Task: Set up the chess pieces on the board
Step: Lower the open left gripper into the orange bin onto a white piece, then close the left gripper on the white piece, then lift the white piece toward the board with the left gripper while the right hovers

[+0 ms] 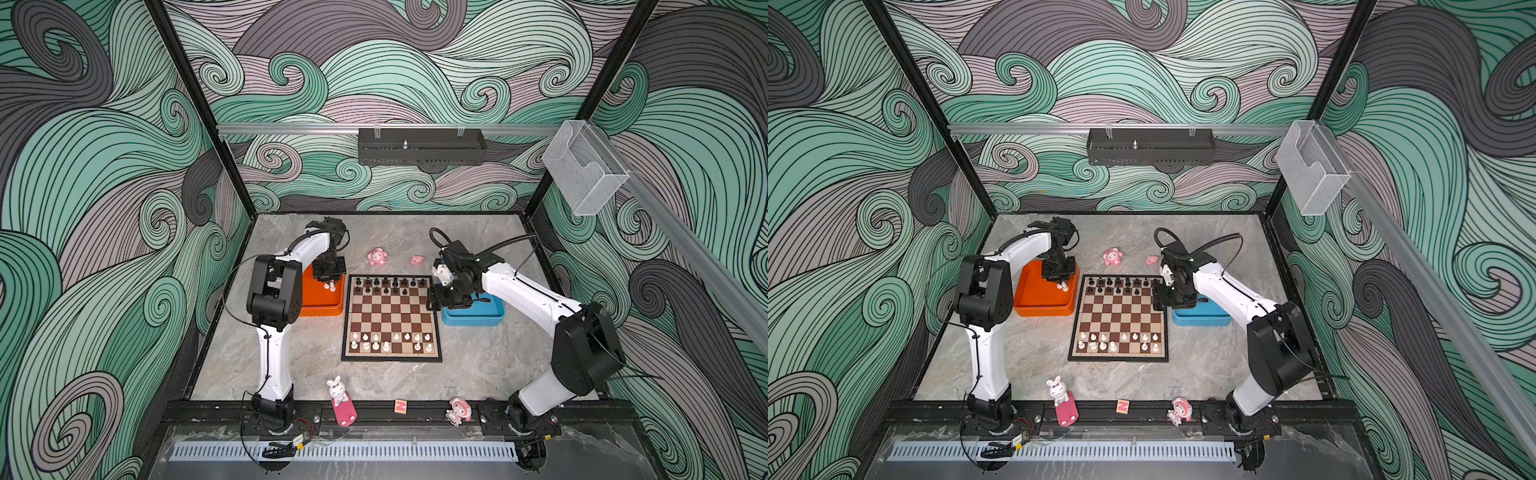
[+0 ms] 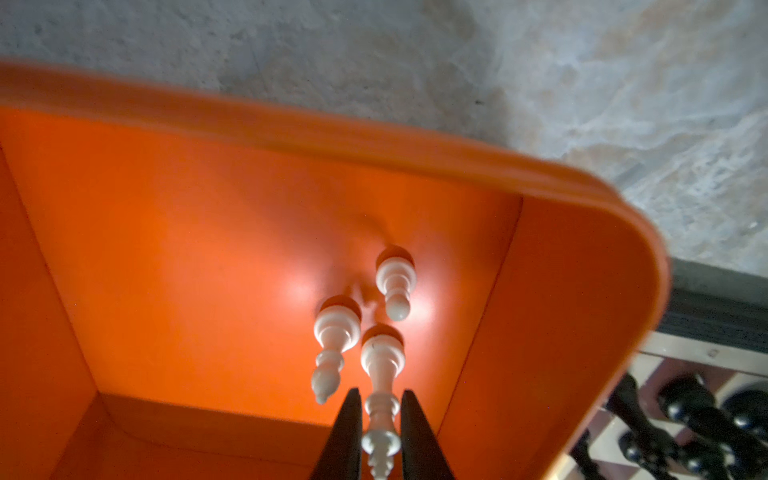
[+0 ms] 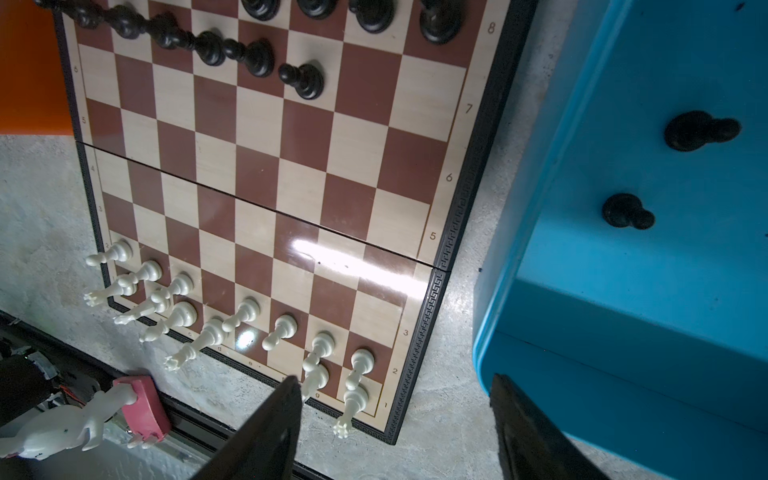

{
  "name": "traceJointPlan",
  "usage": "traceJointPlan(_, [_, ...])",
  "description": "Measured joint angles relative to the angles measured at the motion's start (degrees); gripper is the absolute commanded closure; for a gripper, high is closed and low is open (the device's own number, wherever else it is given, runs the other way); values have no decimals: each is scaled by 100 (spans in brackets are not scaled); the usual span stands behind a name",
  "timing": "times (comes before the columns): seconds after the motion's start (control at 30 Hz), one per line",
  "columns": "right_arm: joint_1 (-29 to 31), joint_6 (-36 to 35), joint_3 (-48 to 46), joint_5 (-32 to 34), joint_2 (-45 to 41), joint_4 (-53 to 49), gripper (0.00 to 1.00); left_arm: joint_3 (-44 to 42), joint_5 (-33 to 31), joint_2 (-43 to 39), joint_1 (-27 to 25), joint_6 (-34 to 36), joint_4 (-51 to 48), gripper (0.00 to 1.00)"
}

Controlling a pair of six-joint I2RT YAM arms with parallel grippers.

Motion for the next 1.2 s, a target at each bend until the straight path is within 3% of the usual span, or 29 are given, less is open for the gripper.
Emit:
traceJointPlan(0.4, [-7, 0, -20, -4, 0, 2, 27, 0, -33, 24, -50, 33, -2, 81])
traceJointPlan(0.87, [-26, 2, -26, -7, 0, 4, 27, 31, -162, 55, -76, 162, -61, 90])
traceJointPlan(1.2, [-26, 4, -26, 2, -326, -9, 28, 243, -389, -297, -184, 376, -592, 90])
